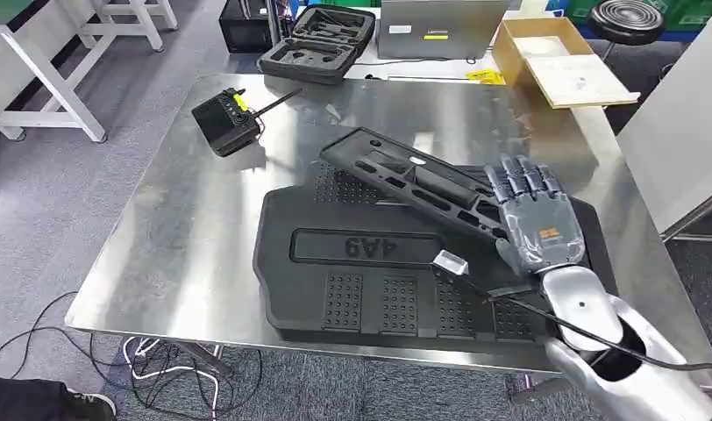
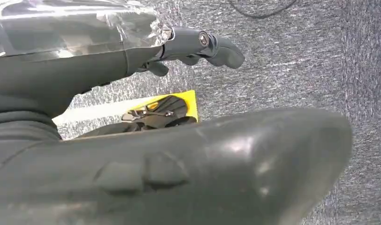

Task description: Take the parts from the cabinet and place them on the table.

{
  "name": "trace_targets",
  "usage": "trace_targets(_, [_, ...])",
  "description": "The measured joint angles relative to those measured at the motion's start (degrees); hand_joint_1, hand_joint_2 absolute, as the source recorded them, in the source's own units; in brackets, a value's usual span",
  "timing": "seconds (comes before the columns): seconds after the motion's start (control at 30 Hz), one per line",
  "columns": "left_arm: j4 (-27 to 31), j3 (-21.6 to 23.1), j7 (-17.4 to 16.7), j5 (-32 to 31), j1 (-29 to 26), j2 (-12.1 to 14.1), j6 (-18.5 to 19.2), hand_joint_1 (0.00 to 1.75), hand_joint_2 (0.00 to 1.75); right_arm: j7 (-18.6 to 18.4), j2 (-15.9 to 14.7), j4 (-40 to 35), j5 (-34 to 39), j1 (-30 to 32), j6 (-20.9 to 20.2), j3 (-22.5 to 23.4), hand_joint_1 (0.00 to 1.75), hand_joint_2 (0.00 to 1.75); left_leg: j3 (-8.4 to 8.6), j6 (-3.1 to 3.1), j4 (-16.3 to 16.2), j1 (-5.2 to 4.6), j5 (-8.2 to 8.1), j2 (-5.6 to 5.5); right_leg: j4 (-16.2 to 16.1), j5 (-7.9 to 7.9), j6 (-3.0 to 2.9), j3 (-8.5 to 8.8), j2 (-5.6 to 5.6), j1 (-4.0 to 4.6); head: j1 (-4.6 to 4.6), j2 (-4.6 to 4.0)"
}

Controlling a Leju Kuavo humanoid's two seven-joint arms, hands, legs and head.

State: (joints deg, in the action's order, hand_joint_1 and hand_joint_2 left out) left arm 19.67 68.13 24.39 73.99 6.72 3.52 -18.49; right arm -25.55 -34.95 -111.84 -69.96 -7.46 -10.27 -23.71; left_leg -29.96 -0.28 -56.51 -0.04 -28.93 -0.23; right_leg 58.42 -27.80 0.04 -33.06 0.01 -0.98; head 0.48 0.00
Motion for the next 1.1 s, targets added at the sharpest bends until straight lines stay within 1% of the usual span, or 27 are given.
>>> trace_targets(0.03, [-0.07,-0.11,0.0,0.0,0.0,0.0,0.0,0.0,0.0,-0.04,0.0,-0.24,0.2,0.0,-0.07,0.04,0.0,1.75,0.0,0.0,0.0,0.0,0.0,0.0,0.0,0.0,0.0,0.0,0.0,0.0,0.0,-0.02])
trace_targets(0.13, [-0.26,-0.37,0.0,-0.09,0.0,0.0,0.74,0.0,0.0,-1.99,-0.11,-1.56,8.49,0.09,-3.11,0.59,0.0,1.75,-0.01,0.0,-0.01,-0.02,0.0,0.0,-0.01,0.0,0.0,-0.01,0.0,-0.02,0.0,0.0])
trace_targets(0.2, [-0.35,-0.37,0.0,-0.13,0.0,0.0,1.12,0.0,0.0,-3.55,-0.2,-2.76,12.05,0.07,-5.12,1.2,0.0,1.75,0.01,0.0,-0.01,-0.01,0.0,0.0,-0.02,0.0,0.0,0.0,0.0,-0.01,-0.02,0.0])
trace_targets(0.33, [-0.42,-0.39,-0.7,-0.72,-0.05,0.0,2.32,0.0,0.0,-11.84,-1.46,-6.27,28.51,0.87,-13.7,2.36,0.0,1.75,-0.01,0.01,0.0,-0.01,-0.01,0.0,-0.03,-0.01,0.0,-0.01,0.0,-0.01,-0.04,0.0])
trace_targets(0.37, [-0.44,-0.39,-0.9,-0.85,-0.02,0.0,2.45,0.0,0.0,-13.25,-1.84,-7.02,30.8,1.1,-15.0,2.36,0.0,1.75,0.0,0.02,0.0,-0.01,-0.02,0.0,-0.03,0.0,0.0,0.0,0.01,-0.01,-0.07,0.0])
trace_targets(0.43, [-0.5,-0.39,-1.36,-1.18,-0.01,0.0,2.45,0.0,0.0,-13.75,-2.19,-8.33,33.77,1.45,-18.17,2.49,0.0,1.75,0.01,0.03,0.0,0.0,-0.02,0.01,-0.03,-0.01,0.0,0.0,0.03,0.0,-0.07,0.0])
trace_targets(0.5, [-0.5,-0.39,-1.6,-1.31,-0.01,0.0,2.4,0.0,0.0,-13.77,-2.16,-9.53,36.09,2.0,-18.99,2.4,0.0,1.75,-0.01,0.03,0.0,-0.01,-0.02,0.0,-0.03,-0.01,0.01,0.0,0.01,-0.01,-0.07,0.0])
trace_targets(0.57, [-0.5,-0.39,-1.75,-1.42,-0.01,0.0,2.05,0.0,0.0,-13.77,-2.16,-10.39,37.18,1.98,-18.31,2.32,0.0,1.75,-0.01,0.03,0.0,0.0,-0.02,0.0,-0.04,-0.01,0.01,0.02,0.02,0.0,-0.04,0.0])
trace_targets(0.6, [-0.5,-0.39,-1.81,-1.44,-0.01,0.0,1.81,0.0,0.0,-13.68,-2.19,-10.76,37.55,1.95,-17.11,2.23,0.0,1.75,-0.01,0.03,0.0,0.0,-0.02,0.0,-0.03,-0.01,0.01,0.04,0.02,0.0,-0.04,0.0])
trace_targets(0.67, [-0.5,-0.39,-1.81,-1.49,-0.01,0.0,1.22,0.0,0.0,-12.21,-2.23,-11.5,37.42,1.54,-11.53,1.81,0.0,1.75,-0.01,0.03,0.0,0.0,-0.02,0.01,-0.03,-0.01,0.01,0.03,0.02,0.0,-0.07,0.0])
trace_targets(0.7, [-0.5,-0.39,-1.79,-1.53,0.0,0.0,0.96,0.0,0.0,-10.09,-2.38,-11.78,35.45,1.24,-6.47,1.6,0.0,1.75,0.04,0.03,0.0,0.0,-0.02,0.01,-0.04,-0.01,0.01,0.03,0.03,0.0,-0.07,0.0])
trace_targets(0.73, [-0.5,-0.39,-1.66,-1.77,0.01,0.0,0.68,0.0,0.0,-7.18,-2.43,-11.87,32.09,1.41,-1.55,1.57,0.0,1.75,0.05,0.02,0.0,0.0,-0.02,0.01,-0.04,-0.01,0.01,0.04,0.02,0.01,-0.07,0.0])
trace_targets(0.77, [-0.5,-0.39,-1.42,-2.12,0.01,-0.04,0.37,0.0,0.0,-4.12,-2.21,-11.94,27.37,2.16,4.68,2.01,0.0,1.75,0.04,0.02,0.0,0.0,-0.02,-0.01,-0.05,-0.02,0.01,0.06,-0.01,0.01,-0.04,0.0])
trace_targets(0.8, [-0.5,-0.39,-1.27,-2.56,-0.03,-0.09,0.09,0.0,0.0,-1.39,-1.62,-12.0,23.01,3.18,10.82,3.38,0.0,1.75,0.05,0.02,0.0,0.01,-0.02,-0.05,-0.06,-0.02,0.02,0.1,-0.04,0.02,-0.07,0.0])
trace_targets(0.87, [-0.5,-0.39,-1.07,-3.17,-0.04,-0.11,-0.15,0.0,0.0,1.8,-0.22,-12.18,17.82,5.18,19.16,5.91,0.0,1.75,0.04,0.03,0.0,0.02,-0.02,-0.06,-0.08,-0.03,0.02,0.11,-0.05,0.04,-0.04,0.0])
trace_targets(0.93, [-0.5,-0.39,-0.92,-3.89,0.01,-0.13,-0.33,0.0,0.0,5.1,1.29,-12.51,12.58,7.83,29.61,8.38,0.0,1.75,0.05,0.02,0.0,0.03,-0.06,-0.06,-0.1,-0.04,0.03,0.13,-0.05,0.04,-0.04,0.0])
trace_targets(0.97, [-0.5,-0.39,-0.87,-4.13,-0.02,-0.15,-0.42,0.0,0.0,6.51,2.14,-12.75,10.61,9.01,34.11,9.35,0.0,1.75,0.06,-0.01,0.01,0.05,-0.1,-0.05,-0.1,-0.06,0.02,0.13,-0.03,0.06,-0.02,0.0])
trace_targets(1.1, [-0.5,-0.39,-0.98,-4.79,0.04,-0.22,-0.96,0.0,0.0,9.38,5.21,-12.94,4.26,11.22,47.62,11.56,0.0,1.75,0.08,-0.03,0.01,0.05,-0.15,0.01,-0.11,-0.07,0.02,0.14,0.04,0.06,-0.04,0.0])
